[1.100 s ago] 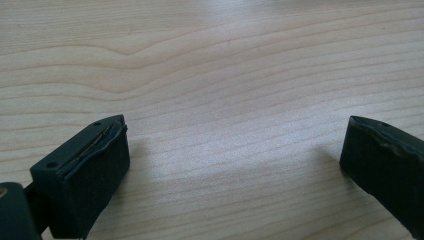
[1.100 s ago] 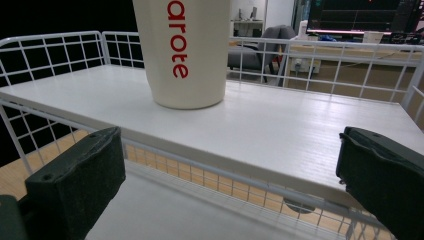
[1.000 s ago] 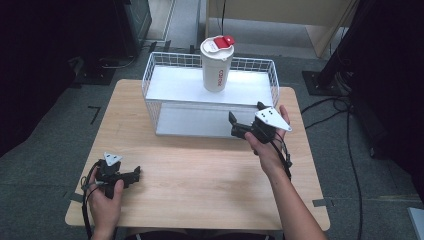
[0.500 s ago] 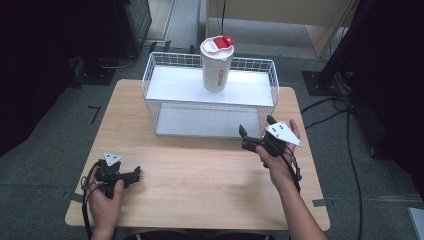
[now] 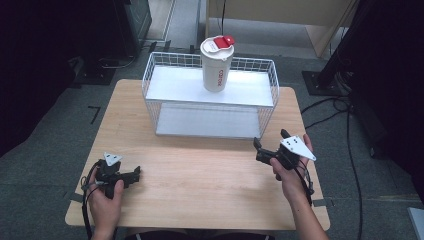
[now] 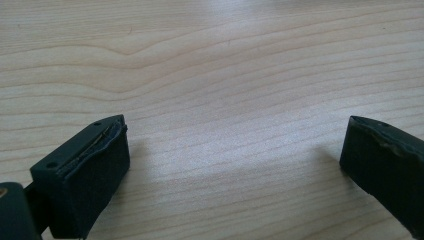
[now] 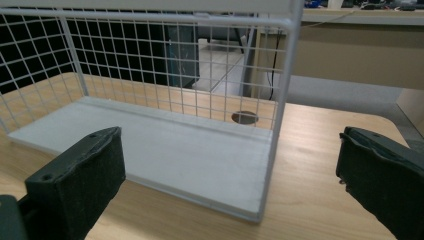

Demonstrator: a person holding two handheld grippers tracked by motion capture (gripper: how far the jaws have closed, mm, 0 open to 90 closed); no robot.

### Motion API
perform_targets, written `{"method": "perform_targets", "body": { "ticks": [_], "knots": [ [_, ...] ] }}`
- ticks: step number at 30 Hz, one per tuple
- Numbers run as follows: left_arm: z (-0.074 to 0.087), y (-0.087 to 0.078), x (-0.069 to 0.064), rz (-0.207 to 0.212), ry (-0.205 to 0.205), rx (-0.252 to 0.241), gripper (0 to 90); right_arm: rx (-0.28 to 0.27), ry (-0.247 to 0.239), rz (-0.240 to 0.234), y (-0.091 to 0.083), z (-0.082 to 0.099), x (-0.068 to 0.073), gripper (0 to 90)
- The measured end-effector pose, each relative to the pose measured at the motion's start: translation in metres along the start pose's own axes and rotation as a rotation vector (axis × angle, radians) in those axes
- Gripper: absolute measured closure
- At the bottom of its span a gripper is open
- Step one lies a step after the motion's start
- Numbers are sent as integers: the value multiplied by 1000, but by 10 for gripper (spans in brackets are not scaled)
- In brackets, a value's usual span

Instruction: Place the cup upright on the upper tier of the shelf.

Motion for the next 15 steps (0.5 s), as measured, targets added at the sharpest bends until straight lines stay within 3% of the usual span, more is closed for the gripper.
{"method": "perform_targets", "body": {
  "ticks": [15],
  "knots": [
    [0,0,0,0,-1,-1,0,45,21,60,-23,29,-27,0]
  ]
}}
Point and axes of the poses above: each handheld gripper's, and its own axes: y roughly forward along the jaws, z roughly out of its underside, x roughly to its left, the point moved 1 cm from there along y, roughly forward along the jaws, and after that the axes turned 6 degrees about -y, right-handed, at the moved point
